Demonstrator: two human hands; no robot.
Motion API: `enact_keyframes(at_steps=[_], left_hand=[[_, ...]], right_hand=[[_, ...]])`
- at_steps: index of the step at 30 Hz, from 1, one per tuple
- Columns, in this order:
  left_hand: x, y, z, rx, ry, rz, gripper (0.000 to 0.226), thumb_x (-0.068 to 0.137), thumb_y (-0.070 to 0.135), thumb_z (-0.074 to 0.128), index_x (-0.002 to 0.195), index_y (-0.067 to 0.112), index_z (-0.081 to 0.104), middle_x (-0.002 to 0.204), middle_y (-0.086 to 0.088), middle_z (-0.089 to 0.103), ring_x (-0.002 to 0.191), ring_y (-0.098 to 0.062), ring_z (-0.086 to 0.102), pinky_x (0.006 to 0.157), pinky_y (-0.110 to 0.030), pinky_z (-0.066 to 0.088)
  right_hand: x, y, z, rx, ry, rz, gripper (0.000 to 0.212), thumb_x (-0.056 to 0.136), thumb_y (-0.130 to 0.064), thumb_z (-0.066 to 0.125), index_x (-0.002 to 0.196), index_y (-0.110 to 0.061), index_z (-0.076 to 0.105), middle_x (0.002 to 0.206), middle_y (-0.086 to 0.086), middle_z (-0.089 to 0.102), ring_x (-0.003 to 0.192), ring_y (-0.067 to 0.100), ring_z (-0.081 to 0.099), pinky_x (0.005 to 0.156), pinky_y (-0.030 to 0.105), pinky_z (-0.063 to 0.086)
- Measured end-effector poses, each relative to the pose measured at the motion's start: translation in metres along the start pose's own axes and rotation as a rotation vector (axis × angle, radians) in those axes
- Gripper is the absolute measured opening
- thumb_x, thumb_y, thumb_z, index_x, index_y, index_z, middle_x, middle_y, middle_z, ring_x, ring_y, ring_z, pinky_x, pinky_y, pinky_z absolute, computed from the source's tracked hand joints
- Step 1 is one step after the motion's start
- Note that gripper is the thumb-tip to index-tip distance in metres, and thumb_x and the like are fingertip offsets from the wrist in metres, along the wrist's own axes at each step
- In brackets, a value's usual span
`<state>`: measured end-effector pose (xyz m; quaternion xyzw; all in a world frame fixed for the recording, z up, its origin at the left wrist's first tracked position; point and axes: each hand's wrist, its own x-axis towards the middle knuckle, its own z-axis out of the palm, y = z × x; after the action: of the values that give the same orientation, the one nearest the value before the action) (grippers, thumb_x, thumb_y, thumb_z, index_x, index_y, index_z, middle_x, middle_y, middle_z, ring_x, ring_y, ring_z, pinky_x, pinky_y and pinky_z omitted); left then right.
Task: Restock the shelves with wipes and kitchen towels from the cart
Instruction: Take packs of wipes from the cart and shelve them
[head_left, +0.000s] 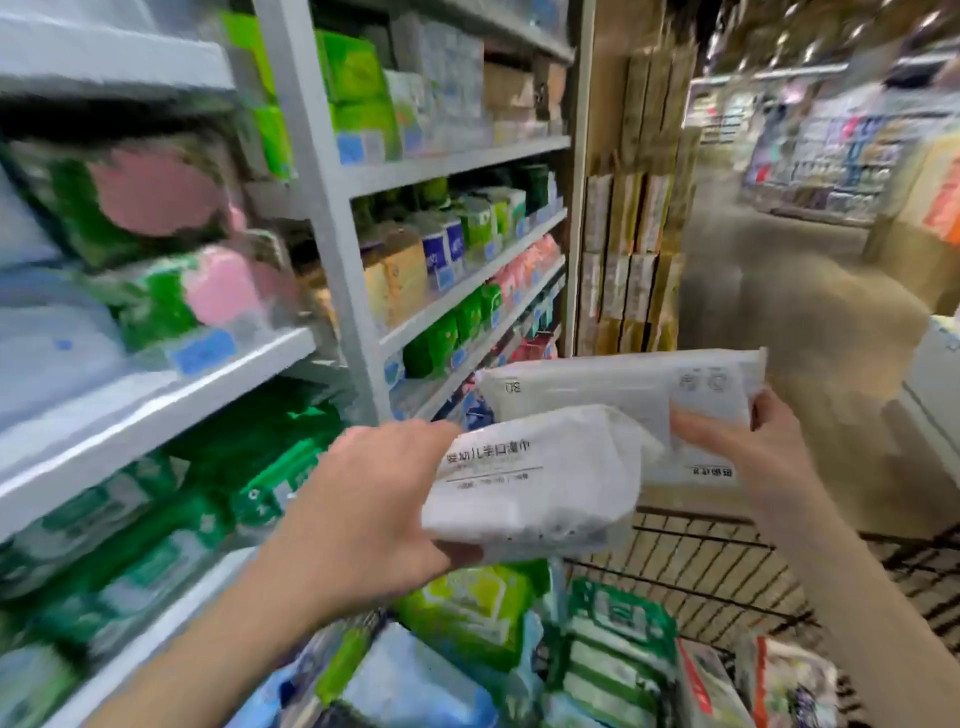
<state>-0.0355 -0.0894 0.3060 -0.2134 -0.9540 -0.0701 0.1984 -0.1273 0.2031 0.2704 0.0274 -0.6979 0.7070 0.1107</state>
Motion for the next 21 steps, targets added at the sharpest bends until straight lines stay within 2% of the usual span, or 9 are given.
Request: enact_keyframes(at_steps=[2, 3, 6, 10, 13, 16, 18, 19, 21], left_hand=[[-0.011, 0.005, -0.033, 0.082, 0.106, 0.001, 0.056, 0.064, 0.064, 0.064, 0.104, 0.026, 0.061, 0.09, 0.009, 0.064, 0.084, -0.021, 0.062, 0.066, -0.04, 0.047], [-0.017, 0.008, -0.049, 0.118, 0.144, -0.013, 0.055, 0.064, 0.063, 0.065, 0.104, 0.025, 0.061, 0.089, 0.009, 0.064, 0.083, -0.021, 0.062, 0.065, -0.04, 0.047], [-0.03, 0.017, -0.094, 0.216, 0.238, -0.056, 0.058, 0.065, 0.064, 0.065, 0.106, 0.023, 0.06, 0.09, 0.008, 0.065, 0.081, -0.021, 0.062, 0.064, -0.038, 0.048], [-0.045, 0.025, -0.15, 0.327, 0.324, -0.132, 0.064, 0.063, 0.068, 0.061, 0.114, 0.03, 0.053, 0.1, 0.01, 0.066, 0.089, -0.017, 0.063, 0.069, -0.038, 0.05], [-0.053, 0.031, -0.192, 0.405, 0.344, -0.183, 0.065, 0.062, 0.068, 0.06, 0.115, 0.031, 0.051, 0.097, 0.01, 0.066, 0.083, -0.017, 0.063, 0.068, -0.038, 0.049], [-0.058, 0.035, -0.233, 0.554, 0.377, -0.207, 0.065, 0.064, 0.064, 0.056, 0.116, 0.025, 0.048, 0.093, 0.002, 0.068, 0.072, -0.016, 0.059, 0.061, -0.028, 0.043], [-0.061, 0.036, -0.261, 0.617, 0.407, -0.231, 0.068, 0.064, 0.059, 0.056, 0.118, 0.018, 0.051, 0.089, -0.005, 0.067, 0.066, -0.021, 0.057, 0.06, -0.032, 0.042], [-0.061, 0.034, -0.275, 0.651, 0.423, -0.238, 0.072, 0.062, 0.058, 0.053, 0.117, 0.012, 0.055, 0.086, -0.008, 0.066, 0.062, -0.021, 0.053, 0.058, -0.033, 0.041], [-0.062, 0.03, -0.303, 0.72, 0.444, -0.259, 0.083, 0.058, 0.063, 0.048, 0.115, 0.004, 0.059, 0.083, -0.015, 0.066, 0.06, -0.027, 0.055, 0.058, -0.037, 0.044]], right_hand=[[0.005, -0.025, 0.015, 0.028, -0.05, -0.09, 0.055, 0.062, -0.008, 0.08, 0.11, -0.02, 0.056, 0.092, -0.009, 0.066, 0.071, 0.0, 0.067, 0.05, 0.014, 0.051], [0.009, -0.037, 0.022, 0.045, -0.083, -0.137, 0.054, 0.061, -0.006, 0.08, 0.107, -0.022, 0.057, 0.092, -0.008, 0.066, 0.073, 0.002, 0.067, 0.049, 0.013, 0.05], [0.019, -0.073, 0.045, 0.105, -0.163, -0.267, 0.054, 0.054, -0.009, 0.083, 0.097, -0.03, 0.058, 0.09, -0.008, 0.068, 0.082, 0.013, 0.067, 0.052, 0.018, 0.053], [0.023, -0.121, 0.077, 0.182, -0.308, -0.436, 0.072, 0.043, -0.013, 0.088, 0.107, -0.026, 0.059, 0.086, -0.02, 0.07, 0.078, -0.003, 0.067, 0.055, 0.012, 0.05], [0.024, -0.152, 0.099, 0.244, -0.371, -0.538, 0.07, 0.047, -0.012, 0.086, 0.109, -0.029, 0.058, 0.094, -0.016, 0.071, 0.088, 0.0, 0.067, 0.061, 0.012, 0.051], [0.028, -0.178, 0.123, 0.311, -0.417, -0.614, 0.073, 0.054, -0.013, 0.085, 0.121, -0.02, 0.056, 0.111, -0.003, 0.067, 0.103, 0.01, 0.064, 0.07, 0.019, 0.054], [0.028, -0.198, 0.141, 0.357, -0.426, -0.66, 0.072, 0.057, -0.018, 0.085, 0.121, -0.022, 0.054, 0.115, -0.001, 0.065, 0.108, 0.014, 0.061, 0.079, 0.027, 0.054], [0.029, -0.207, 0.151, 0.371, -0.426, -0.685, 0.071, 0.058, -0.018, 0.084, 0.122, -0.022, 0.053, 0.117, -0.001, 0.064, 0.109, 0.013, 0.06, 0.08, 0.027, 0.053], [0.031, -0.228, 0.172, 0.395, -0.418, -0.747, 0.065, 0.064, -0.013, 0.08, 0.122, -0.02, 0.051, 0.118, 0.0, 0.062, 0.104, 0.006, 0.059, 0.074, 0.017, 0.052]])
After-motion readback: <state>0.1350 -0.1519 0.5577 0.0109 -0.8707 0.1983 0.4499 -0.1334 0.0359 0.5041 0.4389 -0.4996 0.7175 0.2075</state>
